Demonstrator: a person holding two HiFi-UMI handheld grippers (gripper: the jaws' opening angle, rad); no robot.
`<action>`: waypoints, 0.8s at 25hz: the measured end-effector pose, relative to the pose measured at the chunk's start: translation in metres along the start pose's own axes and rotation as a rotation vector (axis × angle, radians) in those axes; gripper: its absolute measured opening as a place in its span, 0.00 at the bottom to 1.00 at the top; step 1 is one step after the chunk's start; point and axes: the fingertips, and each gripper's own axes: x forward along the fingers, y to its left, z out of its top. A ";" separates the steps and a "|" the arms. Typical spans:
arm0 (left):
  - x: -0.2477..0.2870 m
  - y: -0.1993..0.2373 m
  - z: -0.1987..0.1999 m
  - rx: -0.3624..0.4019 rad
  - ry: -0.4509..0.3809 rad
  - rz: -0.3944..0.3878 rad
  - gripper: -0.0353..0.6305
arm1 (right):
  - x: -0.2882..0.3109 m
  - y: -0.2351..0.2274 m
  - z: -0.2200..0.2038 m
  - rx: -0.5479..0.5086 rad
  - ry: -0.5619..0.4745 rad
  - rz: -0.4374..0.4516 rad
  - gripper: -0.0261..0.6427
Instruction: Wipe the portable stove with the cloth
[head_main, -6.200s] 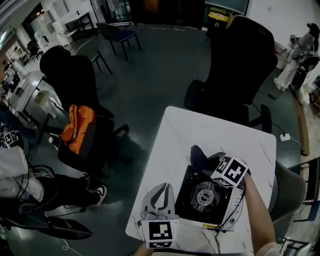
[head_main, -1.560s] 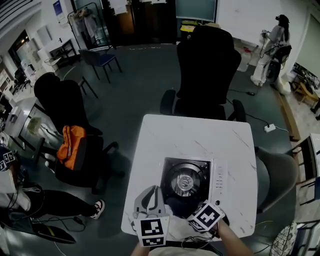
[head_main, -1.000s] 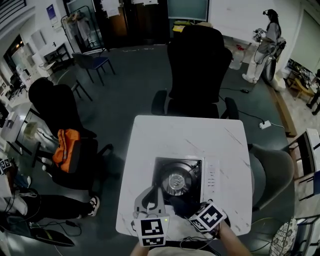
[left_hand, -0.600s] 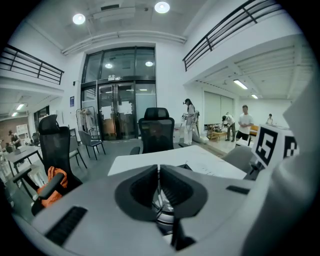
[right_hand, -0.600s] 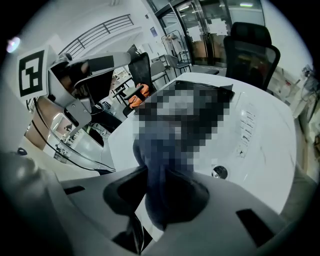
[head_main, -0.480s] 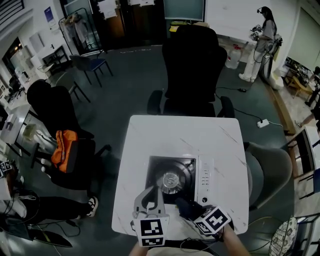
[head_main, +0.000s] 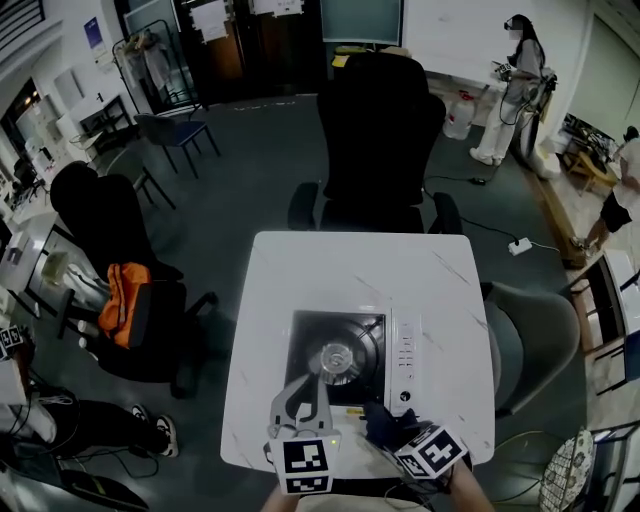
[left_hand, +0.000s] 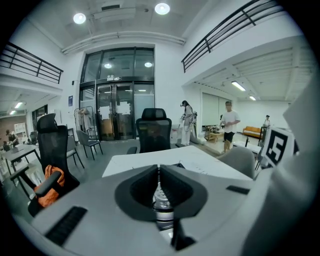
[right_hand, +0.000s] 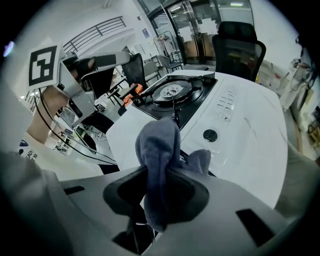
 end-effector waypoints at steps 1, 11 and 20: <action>0.000 -0.001 0.000 0.002 -0.003 -0.006 0.09 | 0.004 0.001 -0.001 0.008 0.002 -0.001 0.20; -0.028 0.028 -0.018 0.003 -0.002 -0.019 0.09 | 0.042 0.023 0.015 0.092 -0.033 -0.055 0.20; -0.059 0.066 -0.030 -0.003 -0.004 -0.002 0.09 | 0.069 0.039 0.041 0.155 -0.109 -0.124 0.20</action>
